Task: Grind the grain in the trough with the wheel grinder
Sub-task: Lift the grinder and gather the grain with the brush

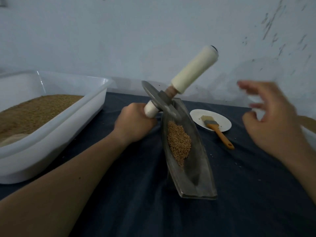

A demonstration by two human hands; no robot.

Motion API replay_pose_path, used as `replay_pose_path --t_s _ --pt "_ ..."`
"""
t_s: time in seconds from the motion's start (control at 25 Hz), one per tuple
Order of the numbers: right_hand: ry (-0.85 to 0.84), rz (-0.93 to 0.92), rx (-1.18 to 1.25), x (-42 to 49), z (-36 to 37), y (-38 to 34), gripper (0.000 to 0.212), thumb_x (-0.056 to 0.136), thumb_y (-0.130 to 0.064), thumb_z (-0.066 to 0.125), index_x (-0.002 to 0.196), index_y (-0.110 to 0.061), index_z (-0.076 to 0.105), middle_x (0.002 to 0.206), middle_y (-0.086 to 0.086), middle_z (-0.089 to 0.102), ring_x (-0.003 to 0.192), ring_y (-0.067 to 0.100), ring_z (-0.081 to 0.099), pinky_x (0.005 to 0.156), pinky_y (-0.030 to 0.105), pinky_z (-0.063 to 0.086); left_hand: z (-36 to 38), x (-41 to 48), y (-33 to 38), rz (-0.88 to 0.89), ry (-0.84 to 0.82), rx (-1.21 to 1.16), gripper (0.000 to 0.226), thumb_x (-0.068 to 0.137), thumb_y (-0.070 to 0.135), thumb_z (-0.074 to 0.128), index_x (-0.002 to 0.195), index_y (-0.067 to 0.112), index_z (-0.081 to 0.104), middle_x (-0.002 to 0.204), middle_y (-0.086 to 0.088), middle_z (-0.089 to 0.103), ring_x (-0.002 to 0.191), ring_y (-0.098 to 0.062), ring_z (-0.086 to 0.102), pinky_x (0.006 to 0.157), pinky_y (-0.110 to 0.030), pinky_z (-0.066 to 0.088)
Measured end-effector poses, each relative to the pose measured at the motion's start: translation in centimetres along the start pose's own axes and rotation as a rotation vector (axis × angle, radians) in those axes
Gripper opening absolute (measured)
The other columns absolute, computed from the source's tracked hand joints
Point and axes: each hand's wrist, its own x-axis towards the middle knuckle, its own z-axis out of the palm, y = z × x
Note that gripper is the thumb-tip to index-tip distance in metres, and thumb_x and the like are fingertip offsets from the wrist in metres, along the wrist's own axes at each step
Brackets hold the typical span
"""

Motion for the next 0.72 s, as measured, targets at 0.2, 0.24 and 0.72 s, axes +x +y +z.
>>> replay_pose_path --t_s 0.2,0.24,0.72 --pt "-0.369 -0.169 -0.471 3.5 0.0 -6.0 0.105 0.08 -0.015 0.072 0.161 -0.033 0.006 0.165 0.002 0.02 0.154 0.024 0.013 0.124 0.047 0.002 -2.2 -0.2 1.8 0.28 -0.008 0.47 0.015 0.074 0.044 0.06 0.067 0.034 0.05 0.064 0.014 0.054 0.059 -0.005 0.048 0.049 -0.024 0.028" --pt "-0.468 -0.165 -0.562 3.7 0.4 -6.2 0.103 0.081 -0.02 0.074 0.159 -0.035 0.007 0.158 0.003 0.033 0.148 0.026 0.027 0.124 0.047 0.003 -2.6 -0.2 2.2 0.34 -0.014 0.538 0.014 0.074 0.044 0.059 0.069 0.034 0.05 0.065 0.013 0.054 0.059 -0.008 0.048 0.049 -0.024 0.025" --pt "-0.579 -0.067 -0.633 4.1 6.0 -1.3 0.027 0.08 -0.048 0.07 0.067 -0.036 0.05 0.066 -0.011 0.055 0.06 0.008 0.051 0.05 0.027 0.038 -0.8 0.2 3.4 0.347 -0.097 0.815 0.015 0.079 0.045 0.064 0.09 0.036 0.062 0.072 0.009 0.05 0.055 -0.012 0.041 0.048 -0.027 0.023"
